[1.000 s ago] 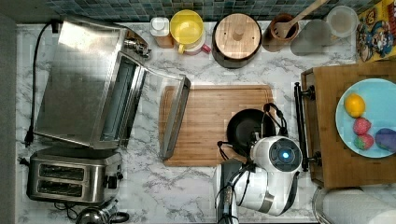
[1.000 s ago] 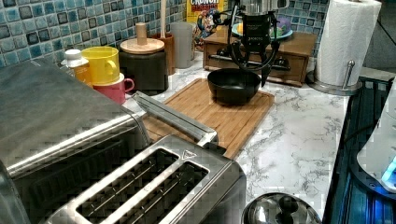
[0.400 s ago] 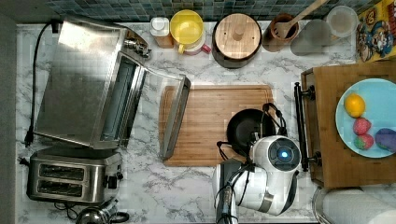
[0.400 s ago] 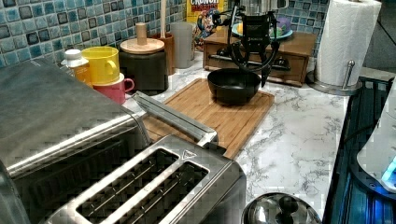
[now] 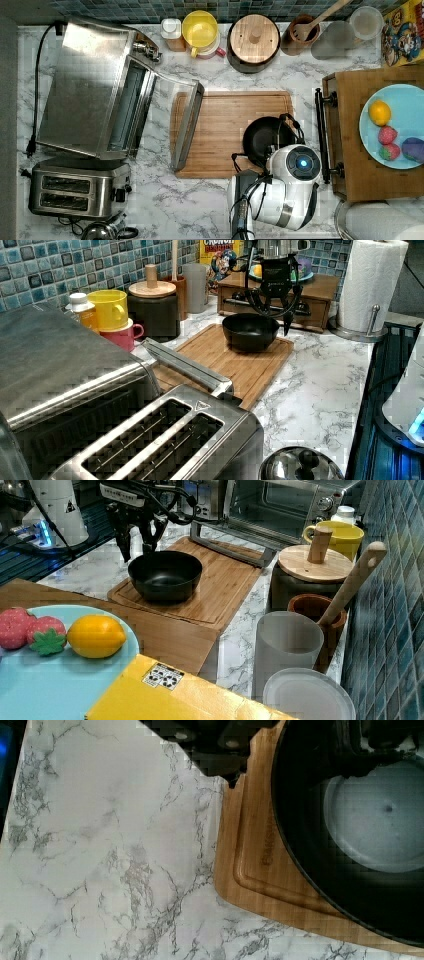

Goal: Put the bowl on the board.

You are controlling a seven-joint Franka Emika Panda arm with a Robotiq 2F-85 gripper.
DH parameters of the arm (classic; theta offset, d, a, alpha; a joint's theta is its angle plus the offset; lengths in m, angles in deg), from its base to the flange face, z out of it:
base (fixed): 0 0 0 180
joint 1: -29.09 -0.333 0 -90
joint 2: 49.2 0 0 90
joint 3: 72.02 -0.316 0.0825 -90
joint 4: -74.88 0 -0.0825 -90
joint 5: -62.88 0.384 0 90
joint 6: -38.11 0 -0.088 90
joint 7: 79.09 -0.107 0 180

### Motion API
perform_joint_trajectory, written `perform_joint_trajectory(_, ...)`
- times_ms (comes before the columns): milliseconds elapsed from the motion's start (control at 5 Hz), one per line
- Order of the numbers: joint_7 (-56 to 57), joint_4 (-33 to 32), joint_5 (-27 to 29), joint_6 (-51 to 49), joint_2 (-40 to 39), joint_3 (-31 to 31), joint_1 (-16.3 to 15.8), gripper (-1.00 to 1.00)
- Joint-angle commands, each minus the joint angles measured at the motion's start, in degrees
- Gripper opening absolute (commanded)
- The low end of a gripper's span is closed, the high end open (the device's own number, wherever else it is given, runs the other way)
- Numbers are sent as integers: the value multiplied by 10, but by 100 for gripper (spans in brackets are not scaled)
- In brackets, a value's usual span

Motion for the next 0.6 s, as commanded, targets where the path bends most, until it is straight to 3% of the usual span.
perform_joint_trajectory(200,-6,49,7,12,11,-7,-10,0)
perform_joint_trajectory(600,-6,49,8,12,11,-9,-9,0)
